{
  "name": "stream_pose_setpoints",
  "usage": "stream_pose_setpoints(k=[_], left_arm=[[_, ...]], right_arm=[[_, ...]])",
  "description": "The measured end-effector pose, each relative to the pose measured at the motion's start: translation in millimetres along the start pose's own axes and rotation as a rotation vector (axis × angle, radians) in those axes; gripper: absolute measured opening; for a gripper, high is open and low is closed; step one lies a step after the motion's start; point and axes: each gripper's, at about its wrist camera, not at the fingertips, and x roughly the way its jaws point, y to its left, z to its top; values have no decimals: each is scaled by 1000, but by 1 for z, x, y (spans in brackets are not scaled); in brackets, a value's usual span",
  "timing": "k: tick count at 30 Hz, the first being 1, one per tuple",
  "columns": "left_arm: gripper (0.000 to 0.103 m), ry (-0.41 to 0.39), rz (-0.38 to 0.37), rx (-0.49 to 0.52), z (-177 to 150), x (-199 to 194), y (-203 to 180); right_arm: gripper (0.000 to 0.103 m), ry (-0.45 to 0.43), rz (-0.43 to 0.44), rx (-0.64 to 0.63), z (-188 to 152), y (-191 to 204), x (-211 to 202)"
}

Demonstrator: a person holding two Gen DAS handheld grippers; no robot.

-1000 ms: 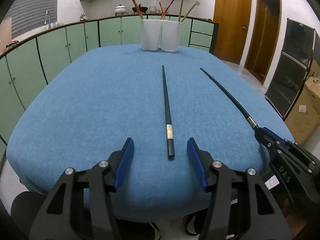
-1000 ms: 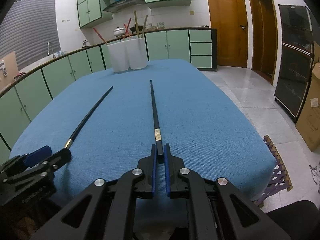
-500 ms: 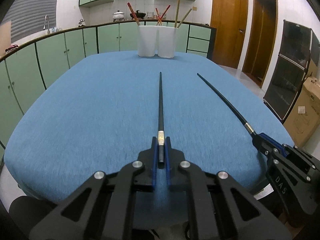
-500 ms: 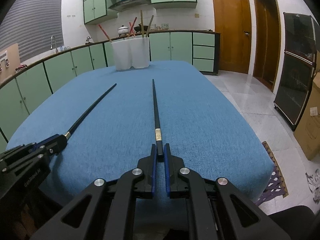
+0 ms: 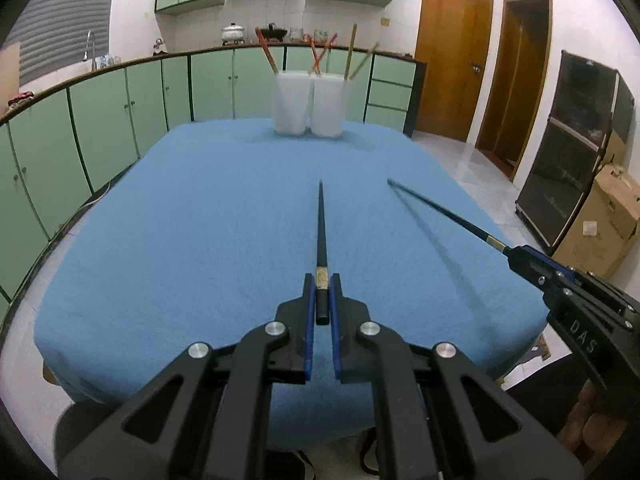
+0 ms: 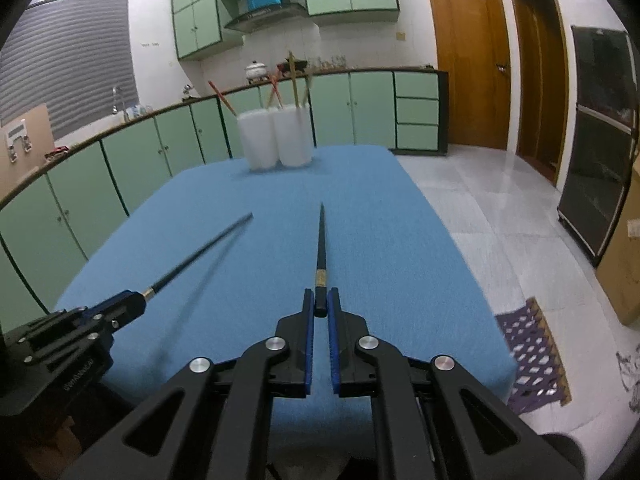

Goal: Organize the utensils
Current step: 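Lift both black chopsticks and carry them toward the white holder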

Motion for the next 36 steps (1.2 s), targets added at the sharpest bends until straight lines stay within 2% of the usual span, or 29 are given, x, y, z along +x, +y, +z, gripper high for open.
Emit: stream_pose_setpoints(k=[8,14,21,25,31,36], left_arm=[[6,-76,-14,14,43,-43,3],[6,-123,-20,48,82,-60,5],[6,-74,-60,64,125,-44,10],[6,-71,-53,78,141,-38,10],[6,-55,-60,75,158,-30,11],[6,-46,-56,91,159,-27,8]], right_arm=[[6,-83,33,-40,56,8,-34],[6,-69,60,-98,100,16,-32],[6,-18,87,-164,149,24,-3],[6,10,95,-189,173,29,13],[6,51,117,-180,188,31,28],[6,74,138,-183,195,28,32]])
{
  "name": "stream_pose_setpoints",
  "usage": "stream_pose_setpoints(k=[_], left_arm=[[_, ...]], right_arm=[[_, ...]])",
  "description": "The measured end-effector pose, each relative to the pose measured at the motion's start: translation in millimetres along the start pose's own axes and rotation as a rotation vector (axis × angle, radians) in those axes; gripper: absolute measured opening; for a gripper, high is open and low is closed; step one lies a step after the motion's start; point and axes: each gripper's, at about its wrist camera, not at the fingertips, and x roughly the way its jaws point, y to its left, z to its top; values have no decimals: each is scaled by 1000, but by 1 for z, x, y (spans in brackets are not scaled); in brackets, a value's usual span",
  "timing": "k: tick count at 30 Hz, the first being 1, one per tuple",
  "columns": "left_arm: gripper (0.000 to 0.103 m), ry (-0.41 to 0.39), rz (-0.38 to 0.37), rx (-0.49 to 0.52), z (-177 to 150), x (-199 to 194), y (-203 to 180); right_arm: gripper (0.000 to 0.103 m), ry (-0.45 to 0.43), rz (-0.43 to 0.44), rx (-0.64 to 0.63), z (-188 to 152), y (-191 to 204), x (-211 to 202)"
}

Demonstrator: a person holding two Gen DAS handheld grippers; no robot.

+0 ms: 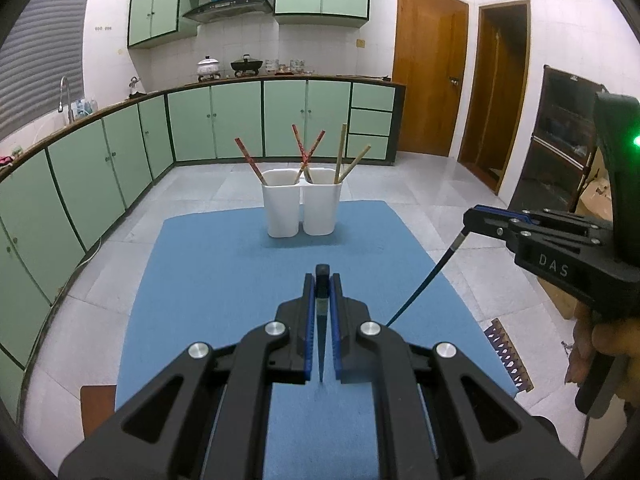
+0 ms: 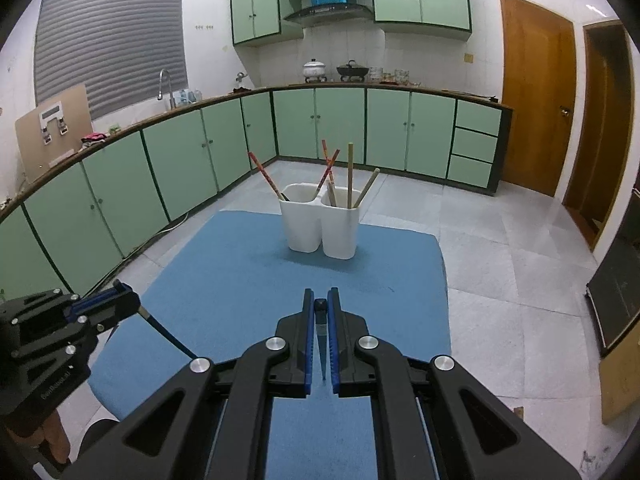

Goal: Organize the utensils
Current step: 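Lift both black chopsticks and carry them toward the white holder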

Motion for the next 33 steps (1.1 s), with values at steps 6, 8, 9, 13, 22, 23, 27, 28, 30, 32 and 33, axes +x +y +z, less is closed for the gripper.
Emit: stream_pose_setpoints(k=[6,8,9,13,22,23,27,28,30,32,33], left_arm=[[6,7,-12,26,5,1,-3],[6,10,-16,42,6,4,-5],[6,11,-18,46,7,5,-5],[6,19,-29,60,11,12,-6],[6,36,-53,67,19,18,-1],[6,37,-60,65,21,18,1],[6,39,-88,55,35,15,9],[6,37,-91,54,38,14,11],[6,27,-95,53,52,10,17],[6,13,-92,53,68,8,21],[6,7,-95,51,78,8,23]], right_arm=[[6,12,11,-53,7,0,2],[6,12,17,-68,9,-1,5],[6,13,19,-71,9,-1,7],[6,18,38,-68,14,-5,10],[6,38,59,-76,22,-9,16],[6,40,60,-77,23,-9,16],[6,43,58,-87,35,-8,14],[6,41,60,-88,39,-8,13],[6,36,68,-84,52,-9,9],[6,34,76,-77,68,-11,6],[6,31,77,-74,74,-12,6]])
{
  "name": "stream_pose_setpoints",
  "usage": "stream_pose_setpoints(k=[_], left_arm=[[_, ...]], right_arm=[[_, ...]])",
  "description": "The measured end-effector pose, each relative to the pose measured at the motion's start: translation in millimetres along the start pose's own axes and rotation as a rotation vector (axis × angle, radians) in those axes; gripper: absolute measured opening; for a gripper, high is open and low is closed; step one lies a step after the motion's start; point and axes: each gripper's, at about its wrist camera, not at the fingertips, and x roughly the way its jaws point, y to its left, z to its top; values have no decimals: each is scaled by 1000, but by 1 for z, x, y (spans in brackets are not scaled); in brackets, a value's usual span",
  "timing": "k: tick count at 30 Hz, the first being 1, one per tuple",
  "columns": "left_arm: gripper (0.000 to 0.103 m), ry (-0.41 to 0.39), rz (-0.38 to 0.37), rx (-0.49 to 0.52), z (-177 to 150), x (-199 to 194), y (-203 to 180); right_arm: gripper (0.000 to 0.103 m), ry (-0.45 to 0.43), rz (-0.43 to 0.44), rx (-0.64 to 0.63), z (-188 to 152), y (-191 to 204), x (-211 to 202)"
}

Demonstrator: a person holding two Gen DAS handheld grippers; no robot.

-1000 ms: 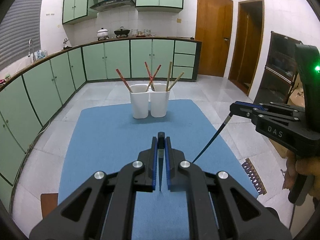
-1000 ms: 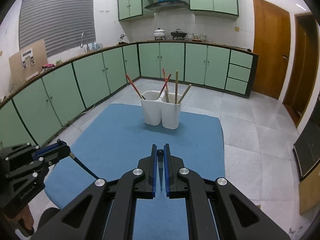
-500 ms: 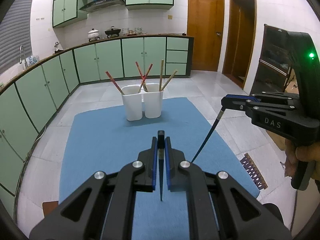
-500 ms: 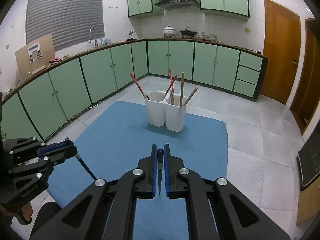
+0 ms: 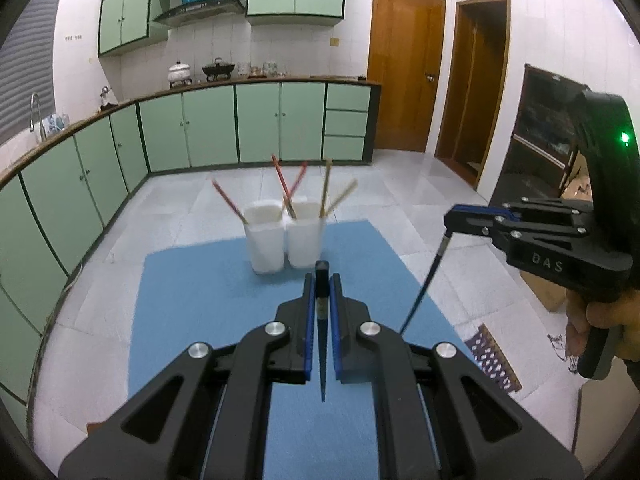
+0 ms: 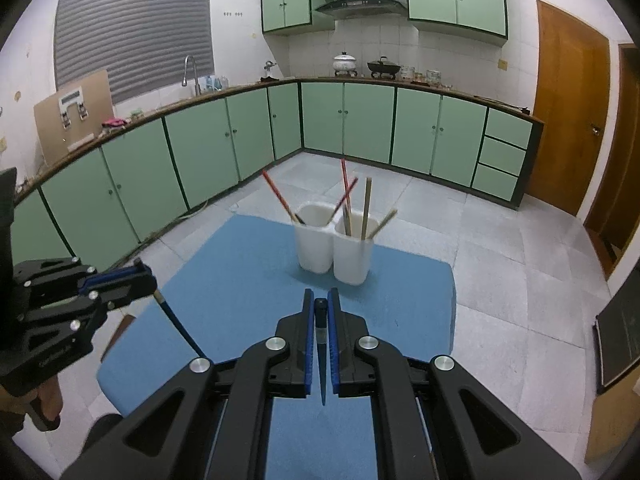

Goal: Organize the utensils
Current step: 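Lift both black chopsticks and carry them toward the white holder, then lower both black chopsticks into the holder compartments and open both tools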

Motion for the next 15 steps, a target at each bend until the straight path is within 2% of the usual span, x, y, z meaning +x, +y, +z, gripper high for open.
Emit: stream_pose_setpoints(k=[8,15], left_arm=[[6,-67,10,-19,77,6,26],[6,-136,37,5,135,31,32]], right_arm=[[6,-59,18,23,84,-6,0],[6,-107,6,51,158,-9,29]])
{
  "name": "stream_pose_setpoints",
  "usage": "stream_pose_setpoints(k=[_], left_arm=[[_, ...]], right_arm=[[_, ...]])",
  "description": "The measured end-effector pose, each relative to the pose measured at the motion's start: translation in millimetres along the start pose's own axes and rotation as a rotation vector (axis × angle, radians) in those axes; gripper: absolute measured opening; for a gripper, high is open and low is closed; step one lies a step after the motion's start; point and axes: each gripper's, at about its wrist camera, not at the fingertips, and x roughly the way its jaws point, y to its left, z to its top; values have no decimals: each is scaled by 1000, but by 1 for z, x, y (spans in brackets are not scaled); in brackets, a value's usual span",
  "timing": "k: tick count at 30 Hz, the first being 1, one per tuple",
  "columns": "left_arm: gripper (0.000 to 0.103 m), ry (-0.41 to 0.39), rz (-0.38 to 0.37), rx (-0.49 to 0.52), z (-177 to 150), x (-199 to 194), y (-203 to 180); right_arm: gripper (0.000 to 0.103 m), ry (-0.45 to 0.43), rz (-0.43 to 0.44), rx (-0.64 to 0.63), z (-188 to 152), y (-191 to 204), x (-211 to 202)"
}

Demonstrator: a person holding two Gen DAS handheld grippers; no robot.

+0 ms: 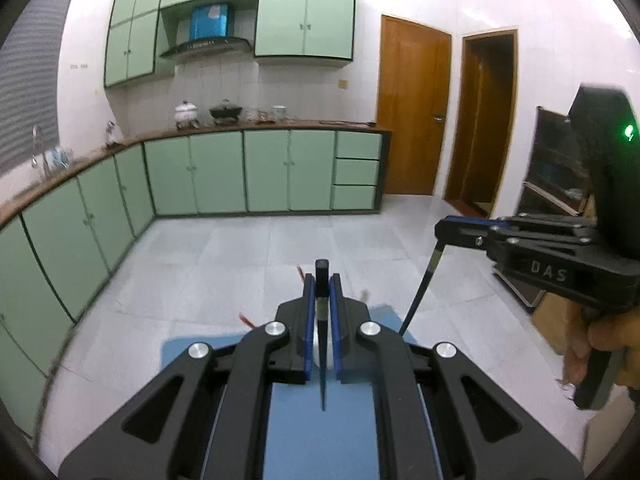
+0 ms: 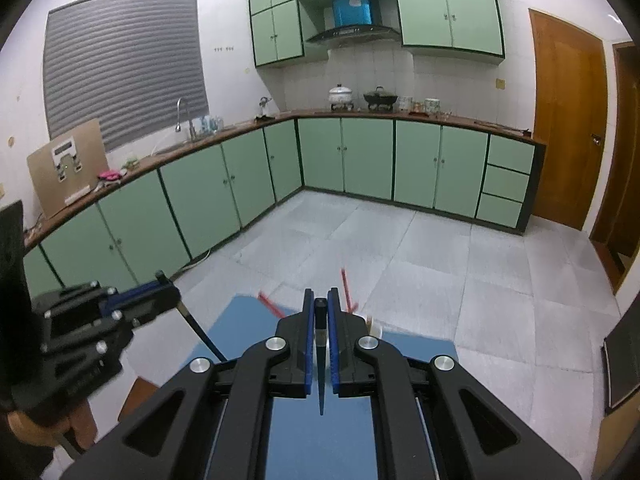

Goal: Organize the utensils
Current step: 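Lower both black chopsticks into the holder compartments and open both tools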

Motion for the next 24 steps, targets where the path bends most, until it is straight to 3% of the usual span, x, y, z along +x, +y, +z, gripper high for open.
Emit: stream_pose_setpoints(k=[7,13,19,24], left_arm=[[6,-47,47,9,28,51,7],[6,-74,64,-18,32,102,26],[6,-26,70,-35,10,156,38],[9,42,62,-52,-18,187,46]], right_arm=[[6,-44,-56,5,35,-4,48],[6,-33,-99,1,34,-19,99],[6,24,-105,27,14,-39,149],[8,64,-112,26,-5,-44,167]])
